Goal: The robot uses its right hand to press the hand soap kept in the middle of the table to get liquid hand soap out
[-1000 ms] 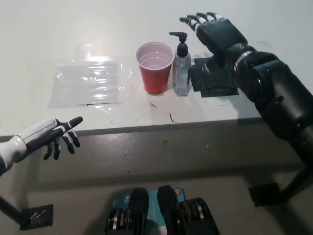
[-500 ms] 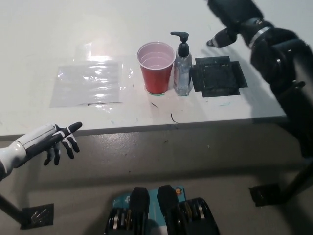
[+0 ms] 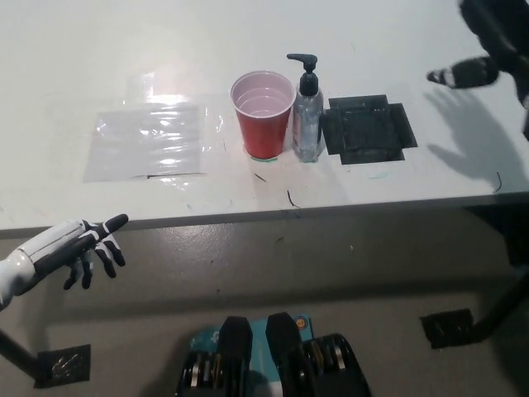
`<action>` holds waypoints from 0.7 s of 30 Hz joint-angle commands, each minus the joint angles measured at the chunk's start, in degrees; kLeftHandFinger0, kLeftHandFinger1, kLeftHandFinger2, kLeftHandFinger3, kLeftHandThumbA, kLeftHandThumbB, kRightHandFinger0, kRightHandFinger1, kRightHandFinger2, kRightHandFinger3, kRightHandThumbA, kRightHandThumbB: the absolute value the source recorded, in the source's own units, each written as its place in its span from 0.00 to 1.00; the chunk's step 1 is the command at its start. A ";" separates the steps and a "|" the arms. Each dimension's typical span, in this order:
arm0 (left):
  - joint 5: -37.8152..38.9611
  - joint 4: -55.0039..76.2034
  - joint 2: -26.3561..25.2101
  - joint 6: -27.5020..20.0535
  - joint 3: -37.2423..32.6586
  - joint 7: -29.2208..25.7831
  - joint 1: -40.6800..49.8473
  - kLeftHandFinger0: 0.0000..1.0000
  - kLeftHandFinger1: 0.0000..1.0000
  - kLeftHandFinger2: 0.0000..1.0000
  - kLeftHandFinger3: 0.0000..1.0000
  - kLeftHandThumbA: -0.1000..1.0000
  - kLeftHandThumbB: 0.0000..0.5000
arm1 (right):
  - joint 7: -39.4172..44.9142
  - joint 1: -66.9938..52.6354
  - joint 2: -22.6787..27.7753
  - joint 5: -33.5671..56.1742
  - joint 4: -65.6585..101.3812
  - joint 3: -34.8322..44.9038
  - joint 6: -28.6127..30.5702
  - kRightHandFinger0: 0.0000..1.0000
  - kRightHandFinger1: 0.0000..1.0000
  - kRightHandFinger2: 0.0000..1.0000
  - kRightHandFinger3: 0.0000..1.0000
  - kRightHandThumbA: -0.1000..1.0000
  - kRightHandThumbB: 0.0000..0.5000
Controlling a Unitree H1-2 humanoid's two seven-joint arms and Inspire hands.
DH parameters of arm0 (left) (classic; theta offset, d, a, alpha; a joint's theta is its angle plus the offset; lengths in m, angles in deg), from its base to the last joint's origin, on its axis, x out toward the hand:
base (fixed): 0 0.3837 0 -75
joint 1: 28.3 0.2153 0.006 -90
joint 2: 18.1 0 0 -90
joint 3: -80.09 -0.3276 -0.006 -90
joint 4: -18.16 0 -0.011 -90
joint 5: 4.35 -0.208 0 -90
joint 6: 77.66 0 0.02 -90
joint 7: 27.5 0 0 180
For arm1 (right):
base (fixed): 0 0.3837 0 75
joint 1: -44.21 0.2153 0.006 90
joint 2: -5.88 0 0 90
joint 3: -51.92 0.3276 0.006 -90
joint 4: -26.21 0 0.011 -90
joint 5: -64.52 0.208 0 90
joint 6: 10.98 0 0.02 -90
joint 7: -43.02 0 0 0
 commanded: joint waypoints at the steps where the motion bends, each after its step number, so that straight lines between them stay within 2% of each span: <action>1: 0.35 1.64 -1.72 -0.05 1.39 -0.41 -0.49 0.13 0.21 0.37 0.62 1.00 0.37 | -1.36 -3.11 0.67 8.13 5.63 6.01 -0.54 0.20 0.28 0.40 1.00 1.00 0.84; 2: 0.53 1.53 -1.70 -0.15 1.38 -0.25 -0.53 0.12 0.20 0.37 0.62 1.00 0.39 | -1.98 -4.79 0.38 9.23 6.64 7.39 -0.16 0.40 0.52 0.65 1.00 1.00 0.66; 3: 0.97 1.45 -1.41 0.21 1.63 -0.22 -0.54 0.11 0.20 0.37 0.61 1.00 0.38 | -2.85 -6.67 -0.26 10.00 7.65 9.11 -0.25 0.67 0.70 0.80 1.00 1.00 0.78; 5: 0.83 1.07 -1.34 -0.53 1.67 -0.41 -0.52 0.11 0.19 0.37 0.61 1.00 0.39 | -3.15 -8.67 -1.29 11.20 8.85 11.07 -1.16 0.62 0.66 0.76 1.00 1.00 0.78; 6: 0.63 0.64 -1.16 -0.83 1.60 -0.61 -0.68 0.12 0.20 0.36 0.61 1.00 0.42 | -3.13 -10.64 -2.26 14.18 9.49 13.22 -1.33 0.89 0.90 0.93 1.00 1.00 0.69; 7: 0.61 0.68 -1.15 -0.72 1.59 -0.59 -0.69 0.12 0.20 0.36 0.61 1.00 0.42 | -3.58 -12.00 -3.24 15.78 9.48 14.61 -0.88 1.00 1.00 1.00 1.00 1.00 0.62; 8: 0.60 0.61 -1.08 -1.05 1.68 -0.72 -0.63 0.11 0.19 0.35 0.61 1.00 0.42 | -3.40 -13.10 -4.00 16.29 9.89 15.52 -2.17 1.00 1.00 1.00 1.00 1.00 0.63; 9: 0.63 0.40 -1.41 -1.32 2.03 -0.78 -1.03 0.11 0.20 0.36 0.62 1.00 0.45 | -3.85 -13.41 -4.80 17.27 9.11 16.16 -1.04 1.00 1.00 1.00 1.00 1.00 0.61; 11: 0.95 0.51 -1.43 -1.13 2.20 -0.56 -1.09 0.12 0.21 0.37 0.63 1.00 0.45 | -3.97 -14.43 -5.48 17.56 9.00 17.07 -0.88 1.00 1.00 1.00 1.00 1.00 0.67; 12: 1.02 0.91 -1.23 -0.77 2.39 -0.72 -0.97 0.12 0.20 0.37 0.63 1.00 0.41 | -3.97 -16.39 -6.79 20.49 8.91 18.93 -1.32 1.00 1.00 1.00 1.00 1.00 0.64; 14: 1.11 1.23 -1.18 -0.59 2.48 -0.63 -0.50 0.11 0.20 0.37 0.63 1.00 0.41 | -4.03 -17.98 -7.65 21.41 9.41 19.85 -1.47 1.00 1.00 1.00 1.00 1.00 0.62; 15: 0.81 1.76 -0.95 0.34 2.36 -0.81 -0.42 0.13 0.22 0.38 0.63 1.00 0.37 | -3.69 -19.74 -8.09 23.32 8.95 20.90 -0.95 1.00 1.00 1.00 1.00 1.00 0.59; 16: 0.79 1.78 -0.79 0.31 2.36 -0.88 -0.34 0.13 0.22 0.38 0.63 1.00 0.37 | -3.58 -19.72 -7.98 23.40 9.01 20.96 -0.97 1.00 1.00 1.00 1.00 1.00 0.59; 19: 1.30 1.58 -1.51 -0.28 3.16 -0.53 0.60 0.14 0.23 0.38 0.63 1.00 0.36 | -4.01 -22.44 -9.94 25.36 9.16 21.70 -1.28 1.00 1.00 1.00 1.00 1.00 0.60; 21: 0.93 2.13 -1.43 0.83 3.67 -1.01 0.87 0.14 0.23 0.40 0.64 1.00 0.35 | -3.84 -24.13 -11.03 28.71 7.70 22.98 0.35 1.00 1.00 1.00 1.00 1.00 0.65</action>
